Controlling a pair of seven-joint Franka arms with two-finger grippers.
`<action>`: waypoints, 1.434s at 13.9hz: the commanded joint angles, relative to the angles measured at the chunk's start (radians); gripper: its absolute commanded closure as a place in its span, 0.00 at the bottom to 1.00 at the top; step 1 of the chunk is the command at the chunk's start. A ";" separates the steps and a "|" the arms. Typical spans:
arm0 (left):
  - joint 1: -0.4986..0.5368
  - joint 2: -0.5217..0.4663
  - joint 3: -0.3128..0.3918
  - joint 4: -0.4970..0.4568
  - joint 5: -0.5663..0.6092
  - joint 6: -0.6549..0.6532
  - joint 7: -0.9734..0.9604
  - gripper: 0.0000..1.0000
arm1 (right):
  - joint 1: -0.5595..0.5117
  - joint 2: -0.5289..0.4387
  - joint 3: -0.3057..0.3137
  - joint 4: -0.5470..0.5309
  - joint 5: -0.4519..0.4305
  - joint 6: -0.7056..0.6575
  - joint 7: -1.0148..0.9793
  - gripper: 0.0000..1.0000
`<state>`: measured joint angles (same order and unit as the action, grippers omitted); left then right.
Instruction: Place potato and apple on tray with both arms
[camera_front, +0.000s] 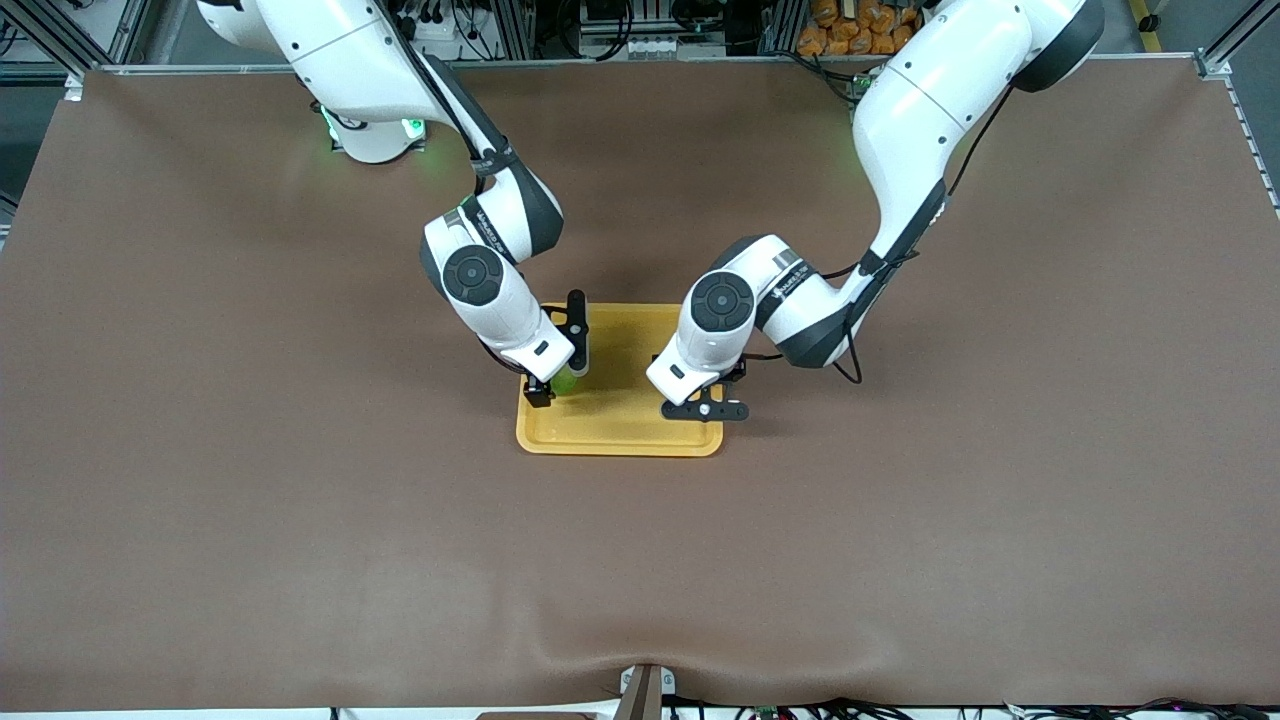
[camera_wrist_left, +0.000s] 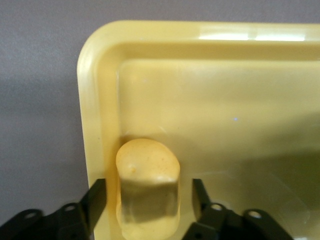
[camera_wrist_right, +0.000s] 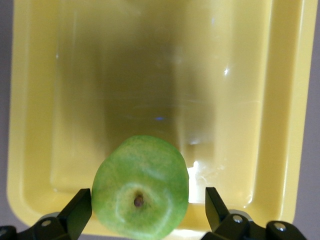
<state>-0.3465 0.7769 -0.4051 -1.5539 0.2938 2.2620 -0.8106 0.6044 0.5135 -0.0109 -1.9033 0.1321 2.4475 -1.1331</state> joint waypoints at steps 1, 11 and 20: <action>-0.006 -0.001 0.008 0.038 0.025 0.001 -0.010 0.00 | -0.009 -0.061 -0.009 -0.008 0.006 -0.070 -0.043 0.00; 0.136 -0.192 0.002 0.061 0.013 -0.147 0.031 0.00 | -0.213 -0.268 -0.072 0.009 -0.006 -0.282 0.162 0.00; 0.247 -0.307 0.003 0.063 0.010 -0.278 0.149 0.00 | -0.215 -0.430 -0.343 0.084 -0.045 -0.640 0.396 0.00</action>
<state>-0.1160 0.5237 -0.4000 -1.4744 0.2950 2.0354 -0.6950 0.3849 0.1314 -0.3421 -1.8101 0.1135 1.8611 -0.8444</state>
